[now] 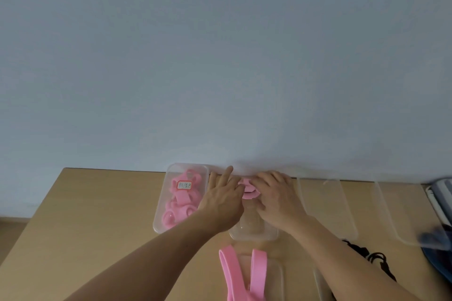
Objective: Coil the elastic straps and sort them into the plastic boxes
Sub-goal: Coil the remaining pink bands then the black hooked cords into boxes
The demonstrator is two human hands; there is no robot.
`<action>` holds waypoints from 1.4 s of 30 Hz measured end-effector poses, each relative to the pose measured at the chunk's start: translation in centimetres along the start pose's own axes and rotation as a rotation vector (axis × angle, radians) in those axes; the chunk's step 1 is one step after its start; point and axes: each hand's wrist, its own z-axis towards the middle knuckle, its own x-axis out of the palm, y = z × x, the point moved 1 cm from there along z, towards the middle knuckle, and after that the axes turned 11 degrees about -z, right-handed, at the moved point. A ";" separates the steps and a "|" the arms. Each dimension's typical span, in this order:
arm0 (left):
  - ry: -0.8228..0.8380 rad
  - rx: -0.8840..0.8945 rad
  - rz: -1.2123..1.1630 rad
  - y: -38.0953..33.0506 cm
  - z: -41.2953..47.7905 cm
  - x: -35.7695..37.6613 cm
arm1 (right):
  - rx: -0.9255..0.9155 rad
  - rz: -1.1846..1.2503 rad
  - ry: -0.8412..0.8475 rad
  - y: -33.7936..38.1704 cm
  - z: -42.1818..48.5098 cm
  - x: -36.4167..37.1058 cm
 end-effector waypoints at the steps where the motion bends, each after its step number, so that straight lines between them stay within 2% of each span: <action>1: -0.004 -0.010 -0.021 0.0 -0.3 -0.5 | 0.026 0.012 -0.029 0.2 -0.2 -0.6; 6: -0.060 0.044 -0.216 -0.5 -3.5 -2.3 | 0.068 0.087 -0.107 2.3 -2.9 -3.5; 8: -0.041 0.047 -0.356 -1.0 -5.4 -2.6 | 0.154 0.209 -0.101 3.7 -5.1 -4.3; 11: 0.057 0.048 -0.500 -1.7 -8.0 -2.4 | 0.352 0.376 0.029 5.7 -8.8 -5.0; 14: 0.162 0.121 -0.511 -2.7 -10.2 -1.4 | 0.450 0.391 0.191 7.5 -12.5 -4.7; 18: 0.226 0.117 -0.536 -3.7 -12.4 -0.7 | 0.457 0.367 0.340 9.2 -16.8 -4.2; 26: 0.253 0.026 -0.545 -4.7 -15.8 -0.1 | 0.418 0.381 0.474 10.8 -20.0 -1.8; 32: 0.278 -0.061 -0.540 -5.9 -18.0 0.5 | 0.400 0.327 0.436 11.3 -20.9 0.8; 35: 0.304 -0.046 -0.510 -6.2 -18.8 0.0 | 0.454 0.469 0.444 11.0 -20.8 -0.4; 39: 0.348 0.078 -0.412 -6.1 -19.1 -1.9 | 0.634 0.843 0.376 9.8 -18.9 -4.7; 42: 0.228 0.135 -0.448 -6.4 -18.8 -4.2 | 0.676 1.025 0.341 8.5 -17.5 -8.4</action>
